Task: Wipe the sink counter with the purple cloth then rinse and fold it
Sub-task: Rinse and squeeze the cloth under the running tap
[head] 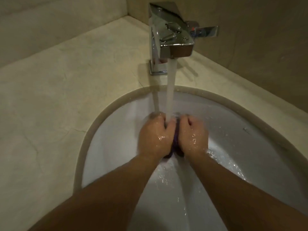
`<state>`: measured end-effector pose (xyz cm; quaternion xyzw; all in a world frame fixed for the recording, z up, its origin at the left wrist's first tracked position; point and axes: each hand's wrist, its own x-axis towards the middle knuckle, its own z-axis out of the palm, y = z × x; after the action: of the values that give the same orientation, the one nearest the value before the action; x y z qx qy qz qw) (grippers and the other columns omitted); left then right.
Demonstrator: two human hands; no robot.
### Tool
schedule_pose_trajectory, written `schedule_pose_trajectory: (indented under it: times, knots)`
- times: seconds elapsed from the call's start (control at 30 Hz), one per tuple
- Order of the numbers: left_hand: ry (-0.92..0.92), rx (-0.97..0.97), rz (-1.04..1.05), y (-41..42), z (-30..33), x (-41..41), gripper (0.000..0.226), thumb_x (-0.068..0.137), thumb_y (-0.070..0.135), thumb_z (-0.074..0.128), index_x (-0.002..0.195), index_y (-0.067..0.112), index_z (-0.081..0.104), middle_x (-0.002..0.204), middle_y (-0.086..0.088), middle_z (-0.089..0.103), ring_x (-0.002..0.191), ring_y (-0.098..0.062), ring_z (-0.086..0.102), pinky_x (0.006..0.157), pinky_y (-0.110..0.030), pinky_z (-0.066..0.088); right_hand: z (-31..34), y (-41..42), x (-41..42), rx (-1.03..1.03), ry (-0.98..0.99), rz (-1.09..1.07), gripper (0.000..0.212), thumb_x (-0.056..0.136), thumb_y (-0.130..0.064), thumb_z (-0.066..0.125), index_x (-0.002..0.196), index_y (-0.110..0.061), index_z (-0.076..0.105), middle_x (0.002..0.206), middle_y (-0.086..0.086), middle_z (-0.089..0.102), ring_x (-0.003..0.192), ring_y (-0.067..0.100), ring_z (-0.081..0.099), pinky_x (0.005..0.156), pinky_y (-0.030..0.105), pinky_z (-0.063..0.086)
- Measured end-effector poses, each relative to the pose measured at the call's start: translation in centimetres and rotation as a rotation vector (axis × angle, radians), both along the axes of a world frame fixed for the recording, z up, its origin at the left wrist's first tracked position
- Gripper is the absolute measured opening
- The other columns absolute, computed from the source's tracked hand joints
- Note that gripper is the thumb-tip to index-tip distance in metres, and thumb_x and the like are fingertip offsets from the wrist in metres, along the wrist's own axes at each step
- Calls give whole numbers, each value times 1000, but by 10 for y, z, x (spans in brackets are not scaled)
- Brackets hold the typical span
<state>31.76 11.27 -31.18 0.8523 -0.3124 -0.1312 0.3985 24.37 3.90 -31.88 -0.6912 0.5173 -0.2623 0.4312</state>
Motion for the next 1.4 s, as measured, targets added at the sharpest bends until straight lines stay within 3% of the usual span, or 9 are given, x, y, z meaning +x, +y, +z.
schedule_pose_trajectory:
  times: [0.17, 0.33, 0.5, 0.67, 0.73, 0.83, 1.1, 1.23, 1.4]
  knots:
    - [1148, -403, 158, 8, 26, -8, 46, 82, 48, 65, 112, 15, 74, 109, -16, 75, 100, -34, 71, 93, -53, 57, 22, 7, 7, 517, -421, -254, 26, 66, -42, 55, 61, -19, 67, 71, 6, 61, 72, 25, 58, 80, 53, 55]
    - [1539, -463, 50, 19, 41, 0, 50, 89, 50, 62, 120, 13, 72, 117, -16, 72, 99, -30, 69, 94, -44, 57, 29, 21, 15, 796, -670, -141, 26, 79, -32, 57, 82, -14, 76, 86, 10, 72, 82, 27, 67, 88, 46, 56]
    - [1390, -455, 1, 10, 47, 7, 24, 95, 35, 62, 101, 20, 79, 100, -9, 75, 89, -26, 72, 76, -38, 61, 40, 20, 12, 90, -227, -73, 31, 94, -45, 46, 104, -34, 73, 102, -10, 71, 97, 12, 64, 87, 34, 48]
    - [1163, -450, 128, 2, 52, 11, 45, 88, 57, 61, 111, 21, 76, 108, -5, 76, 101, -25, 72, 82, -39, 58, 52, 28, 26, 474, -313, -31, 59, 71, -83, 43, 109, -42, 62, 102, -8, 71, 99, 20, 67, 95, 49, 52]
    - [1046, -488, 175, 0, 51, 9, 50, 85, 69, 58, 111, 29, 75, 109, -2, 76, 105, -24, 71, 92, -43, 55, 54, 28, 29, 406, -256, -32, 52, 79, -81, 44, 110, -42, 59, 99, -8, 69, 96, 19, 67, 91, 45, 53]
    - [847, -518, 179, -3, 51, 4, 35, 94, 54, 55, 99, 25, 74, 86, -2, 76, 85, -25, 73, 72, -41, 58, 54, 28, 28, 201, -96, -21, 51, 91, -72, 39, 106, -30, 62, 87, -9, 66, 85, 15, 65, 69, 32, 47]
    - [554, -409, 278, 1, 38, -1, 26, 96, 48, 56, 101, 30, 74, 87, 8, 76, 85, -11, 72, 84, -40, 61, 38, 30, 27, 66, -72, -79, 49, 90, -67, 45, 82, -24, 68, 70, -2, 69, 66, 12, 65, 58, 28, 50]
    - [525, -392, 329, 4, 38, 1, 23, 93, 41, 58, 85, 26, 74, 76, 4, 74, 78, -15, 71, 81, -47, 60, 42, 30, 26, 55, -54, -58, 46, 94, -59, 50, 71, -21, 64, 61, -3, 62, 59, 4, 56, 48, 18, 36]
    - [574, -418, 218, 1, 43, 4, 27, 94, 44, 54, 90, 28, 76, 86, 2, 76, 88, -20, 72, 91, -49, 56, 47, 21, 23, 43, -121, -24, 43, 94, -50, 49, 63, -23, 61, 59, -3, 60, 59, 8, 57, 55, 23, 41]
